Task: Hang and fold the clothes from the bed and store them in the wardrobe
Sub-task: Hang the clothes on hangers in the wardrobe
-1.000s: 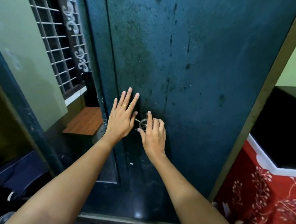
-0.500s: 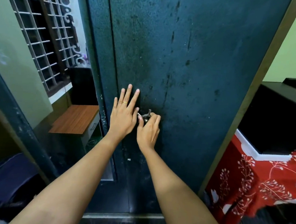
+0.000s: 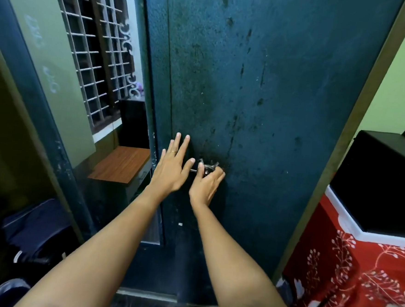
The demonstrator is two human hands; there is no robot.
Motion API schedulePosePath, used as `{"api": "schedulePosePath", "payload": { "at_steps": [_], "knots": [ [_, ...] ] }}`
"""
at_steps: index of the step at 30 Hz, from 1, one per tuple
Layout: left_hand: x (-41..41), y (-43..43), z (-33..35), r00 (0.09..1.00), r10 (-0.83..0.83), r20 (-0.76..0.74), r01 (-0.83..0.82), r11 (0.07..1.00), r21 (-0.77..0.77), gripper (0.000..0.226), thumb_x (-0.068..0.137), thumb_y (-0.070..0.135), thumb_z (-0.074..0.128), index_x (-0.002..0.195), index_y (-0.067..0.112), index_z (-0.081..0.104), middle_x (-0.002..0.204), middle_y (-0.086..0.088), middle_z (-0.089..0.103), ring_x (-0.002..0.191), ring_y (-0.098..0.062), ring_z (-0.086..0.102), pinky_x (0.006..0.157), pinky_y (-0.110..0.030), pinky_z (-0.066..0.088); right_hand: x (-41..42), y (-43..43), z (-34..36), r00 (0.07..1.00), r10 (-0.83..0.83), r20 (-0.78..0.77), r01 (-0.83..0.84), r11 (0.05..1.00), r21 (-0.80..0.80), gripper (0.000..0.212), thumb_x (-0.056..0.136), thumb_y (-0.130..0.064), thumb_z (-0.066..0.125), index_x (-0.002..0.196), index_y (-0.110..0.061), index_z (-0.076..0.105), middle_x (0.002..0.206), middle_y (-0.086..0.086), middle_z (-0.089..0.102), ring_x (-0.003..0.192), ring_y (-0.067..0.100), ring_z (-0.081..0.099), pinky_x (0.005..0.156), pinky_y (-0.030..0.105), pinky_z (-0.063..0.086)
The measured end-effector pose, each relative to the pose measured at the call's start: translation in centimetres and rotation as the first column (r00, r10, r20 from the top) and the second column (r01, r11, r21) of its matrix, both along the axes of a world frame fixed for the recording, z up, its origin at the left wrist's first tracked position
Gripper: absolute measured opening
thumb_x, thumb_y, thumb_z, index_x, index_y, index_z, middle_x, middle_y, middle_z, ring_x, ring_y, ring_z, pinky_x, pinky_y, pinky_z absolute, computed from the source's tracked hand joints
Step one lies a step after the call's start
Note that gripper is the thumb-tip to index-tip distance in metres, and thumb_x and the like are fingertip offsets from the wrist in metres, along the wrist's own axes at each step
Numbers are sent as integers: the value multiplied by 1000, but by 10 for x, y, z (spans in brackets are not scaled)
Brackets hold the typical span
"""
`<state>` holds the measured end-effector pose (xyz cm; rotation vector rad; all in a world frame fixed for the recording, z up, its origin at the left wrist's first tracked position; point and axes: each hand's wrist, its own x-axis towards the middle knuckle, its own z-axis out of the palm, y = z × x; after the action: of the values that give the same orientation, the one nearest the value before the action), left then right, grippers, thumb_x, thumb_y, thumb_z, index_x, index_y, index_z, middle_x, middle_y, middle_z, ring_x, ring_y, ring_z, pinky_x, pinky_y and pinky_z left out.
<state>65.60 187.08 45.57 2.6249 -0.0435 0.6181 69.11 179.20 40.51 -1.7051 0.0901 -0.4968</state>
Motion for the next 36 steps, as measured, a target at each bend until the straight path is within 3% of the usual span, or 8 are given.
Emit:
{"api": "schedulePosePath", "payload": {
  "at_steps": [6, 10, 13, 19, 23, 26, 30, 36],
  "knots": [
    [-40, -9, -20, 971, 96, 219, -114, 991, 71, 67, 98, 23, 41, 149, 24, -2, 153, 5, -21, 144, -18, -9, 116, -41, 2, -40, -24, -14, 999, 31, 32, -27, 991, -133, 50, 95, -44, 44, 126, -5, 41, 126, 11, 42, 101, 33, 56, 78, 46, 50],
    [-72, -42, -20, 926, 40, 376, -6, 996, -91, 74, 98, 13, 42, 146, 17, -14, 152, 8, -25, 143, -5, -10, 118, -36, 2, -82, -57, -25, 991, 85, 99, -69, 985, -155, 66, 92, -55, 34, 134, -5, 37, 132, 9, 42, 118, 27, 48, 93, 45, 47],
    [-98, -79, -21, 855, 106, 508, 14, 974, -227, 69, 98, 8, 43, 146, 2, -6, 152, -12, -18, 141, 2, -12, 116, -20, 5, -117, -84, -32, 978, 121, 169, -97, 985, -143, 66, 93, -50, 35, 141, -5, 32, 144, 9, 33, 130, 22, 38, 104, 35, 40],
    [-160, -158, -29, 873, 204, 443, 66, 850, -523, 59, 100, 16, 39, 148, 6, 6, 155, -10, 14, 134, -2, 12, 104, 1, 7, -187, -148, -49, 952, 219, 215, -177, 964, -197, 62, 97, -41, 39, 149, -14, 20, 156, 4, 11, 141, 13, 21, 111, 23, 24],
    [-192, -200, -28, 861, 176, 478, 138, 823, -551, 54, 99, 18, 40, 147, 7, 17, 152, -10, 26, 137, -11, 24, 110, -12, 18, -222, -189, -53, 955, 232, 183, -199, 963, -179, 53, 99, -29, 42, 148, -15, 24, 156, 2, 15, 138, 6, 22, 108, 11, 22],
    [-207, -228, -28, 880, 129, 457, 180, 800, -573, 54, 96, 23, 46, 144, 6, 28, 146, -12, 38, 131, -8, 34, 109, -14, 25, -244, -216, -52, 957, 223, 188, -203, 972, -117, 51, 99, -26, 43, 147, -13, 27, 154, 3, 21, 137, 10, 30, 111, 19, 30],
    [-223, -262, -20, 908, -9, 418, 284, 748, -600, 65, 85, 34, 55, 141, 8, 36, 135, -10, 52, 124, -18, 48, 101, -18, 38, -266, -254, -49, 974, 130, 183, -114, 989, -97, 46, 100, -21, 41, 143, -7, 34, 151, 8, 30, 132, 2, 26, 102, -2, 16],
    [-227, -311, -17, 928, -166, 334, 354, 671, -651, 69, 71, 45, 65, 128, 7, 55, 126, -8, 60, 119, -18, 55, 104, -33, 42, -289, -301, -53, 975, 52, 217, -30, 994, -105, 59, 94, -44, 31, 129, -2, 53, 127, 12, 58, 119, 19, 54, 100, 29, 42]
  ]
}}
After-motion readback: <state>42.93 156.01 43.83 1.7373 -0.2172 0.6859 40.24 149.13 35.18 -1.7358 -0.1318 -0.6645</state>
